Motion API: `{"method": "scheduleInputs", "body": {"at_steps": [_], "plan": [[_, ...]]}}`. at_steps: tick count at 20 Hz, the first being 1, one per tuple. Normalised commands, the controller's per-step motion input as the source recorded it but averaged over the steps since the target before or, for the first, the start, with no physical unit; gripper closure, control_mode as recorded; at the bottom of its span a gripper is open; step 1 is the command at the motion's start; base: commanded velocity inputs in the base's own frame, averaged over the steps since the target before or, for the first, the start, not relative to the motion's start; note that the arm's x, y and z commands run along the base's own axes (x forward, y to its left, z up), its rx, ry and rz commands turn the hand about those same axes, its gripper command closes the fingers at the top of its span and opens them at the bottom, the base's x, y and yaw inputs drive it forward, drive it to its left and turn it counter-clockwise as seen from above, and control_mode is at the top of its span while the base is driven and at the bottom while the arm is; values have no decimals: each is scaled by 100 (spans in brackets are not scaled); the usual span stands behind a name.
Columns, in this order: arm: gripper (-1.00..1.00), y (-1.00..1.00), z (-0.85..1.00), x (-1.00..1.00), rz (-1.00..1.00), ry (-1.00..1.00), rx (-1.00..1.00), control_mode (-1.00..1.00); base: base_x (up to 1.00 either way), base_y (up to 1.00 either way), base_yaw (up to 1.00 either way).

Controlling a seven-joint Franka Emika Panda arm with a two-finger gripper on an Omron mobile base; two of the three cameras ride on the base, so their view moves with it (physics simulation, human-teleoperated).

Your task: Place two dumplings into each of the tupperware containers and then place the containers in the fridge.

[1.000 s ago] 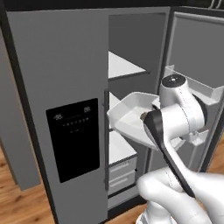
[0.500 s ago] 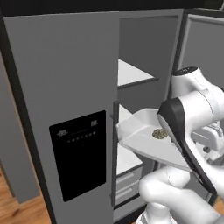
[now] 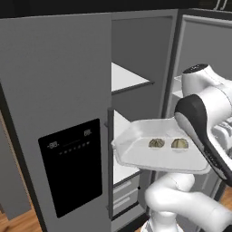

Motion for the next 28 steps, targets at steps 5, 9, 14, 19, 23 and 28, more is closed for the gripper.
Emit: {"method": "scheduleInputs", "body": {"at_steps": [5,9,14,19,23,28], "plan": [[100,-28,26,-37,-32,-18,26,-100,0,0,0],[100,-18,43,-63,-40,-23,25,-100,0,0,0],[100,30,41,-32,-38,-42,16,-100,0,0,0],[100,76,17,-4,-48,-36,4,-100,0,0,0],[100,97,18,-2,-39,-35,1,-100,0,0,0],[100,93,36,13,-24,-14,0,-100,0,0,0]]}}
